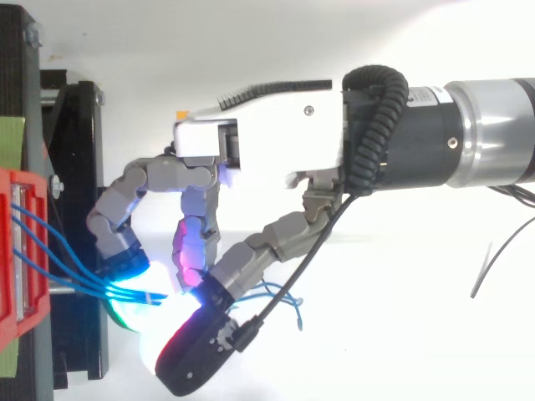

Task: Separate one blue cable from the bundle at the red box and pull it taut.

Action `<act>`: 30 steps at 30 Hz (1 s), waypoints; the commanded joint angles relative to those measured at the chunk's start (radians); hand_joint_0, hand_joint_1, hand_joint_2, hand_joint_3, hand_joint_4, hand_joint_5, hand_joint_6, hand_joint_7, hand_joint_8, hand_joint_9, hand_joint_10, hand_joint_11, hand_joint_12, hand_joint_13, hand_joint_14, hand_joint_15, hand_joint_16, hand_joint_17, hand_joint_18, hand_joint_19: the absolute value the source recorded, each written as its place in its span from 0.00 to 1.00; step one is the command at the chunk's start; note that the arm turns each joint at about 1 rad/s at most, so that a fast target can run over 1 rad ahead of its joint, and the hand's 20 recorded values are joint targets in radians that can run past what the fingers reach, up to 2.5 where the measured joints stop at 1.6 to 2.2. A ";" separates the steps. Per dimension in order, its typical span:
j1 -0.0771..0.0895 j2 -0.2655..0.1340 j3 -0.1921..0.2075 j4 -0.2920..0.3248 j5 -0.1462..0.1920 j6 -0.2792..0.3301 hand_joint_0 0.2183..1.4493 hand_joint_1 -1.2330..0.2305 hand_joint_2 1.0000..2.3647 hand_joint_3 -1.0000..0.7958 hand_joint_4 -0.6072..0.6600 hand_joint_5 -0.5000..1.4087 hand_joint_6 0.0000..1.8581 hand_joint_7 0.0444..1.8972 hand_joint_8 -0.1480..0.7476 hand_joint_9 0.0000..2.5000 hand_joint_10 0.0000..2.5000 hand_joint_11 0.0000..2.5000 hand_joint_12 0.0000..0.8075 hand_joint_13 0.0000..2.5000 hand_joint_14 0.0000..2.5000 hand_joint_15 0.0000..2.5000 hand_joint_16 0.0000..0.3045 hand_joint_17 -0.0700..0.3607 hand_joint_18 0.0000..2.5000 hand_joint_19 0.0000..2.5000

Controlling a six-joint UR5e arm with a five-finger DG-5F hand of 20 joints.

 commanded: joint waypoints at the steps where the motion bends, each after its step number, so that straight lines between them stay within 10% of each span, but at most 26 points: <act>1: 0.000 0.000 0.003 0.000 -0.001 0.000 0.27 0.46 0.00 0.28 0.57 0.21 0.47 0.57 0.61 0.59 0.01 0.47 0.54 0.50 0.01 0.28 0.17 0.43 0.47 0.27; 20: 0.000 0.000 0.003 -0.002 -0.001 0.000 0.40 0.19 0.01 0.45 0.55 0.20 0.48 0.74 0.63 0.55 0.01 0.47 0.53 0.48 0.01 0.28 0.16 0.42 0.45 0.26; 30: 0.000 0.000 0.003 -0.002 -0.004 0.000 0.50 0.18 0.00 0.28 0.35 0.18 0.50 0.67 0.55 0.49 0.01 0.45 0.48 0.42 0.01 0.26 0.16 0.42 0.41 0.23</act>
